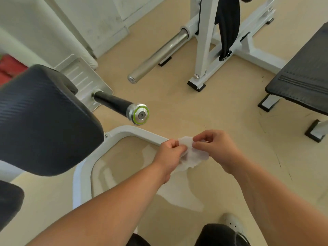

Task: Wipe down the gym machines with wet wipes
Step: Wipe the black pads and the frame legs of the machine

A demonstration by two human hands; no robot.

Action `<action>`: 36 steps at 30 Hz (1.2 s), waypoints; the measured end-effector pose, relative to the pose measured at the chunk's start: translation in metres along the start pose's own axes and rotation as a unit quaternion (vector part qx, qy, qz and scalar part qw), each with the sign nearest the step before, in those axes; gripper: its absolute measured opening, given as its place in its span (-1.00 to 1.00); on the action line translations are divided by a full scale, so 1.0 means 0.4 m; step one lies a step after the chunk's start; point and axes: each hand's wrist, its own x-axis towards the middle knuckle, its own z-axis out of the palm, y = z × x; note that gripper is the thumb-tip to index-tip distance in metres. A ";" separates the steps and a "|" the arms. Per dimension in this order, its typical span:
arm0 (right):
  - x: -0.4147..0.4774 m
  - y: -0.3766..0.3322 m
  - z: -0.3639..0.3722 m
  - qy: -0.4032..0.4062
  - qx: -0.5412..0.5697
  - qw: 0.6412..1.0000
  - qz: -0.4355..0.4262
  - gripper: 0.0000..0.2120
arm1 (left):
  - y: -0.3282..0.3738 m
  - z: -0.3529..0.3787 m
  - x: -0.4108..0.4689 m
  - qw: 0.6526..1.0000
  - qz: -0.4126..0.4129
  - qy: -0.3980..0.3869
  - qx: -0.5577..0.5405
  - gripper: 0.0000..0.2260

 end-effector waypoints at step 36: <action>-0.319 -1.142 -0.103 -0.171 -0.002 0.984 0.050 -0.87 | 0.883 -0.338 -0.571 0.990 0.010 0.114 -0.080 -0.93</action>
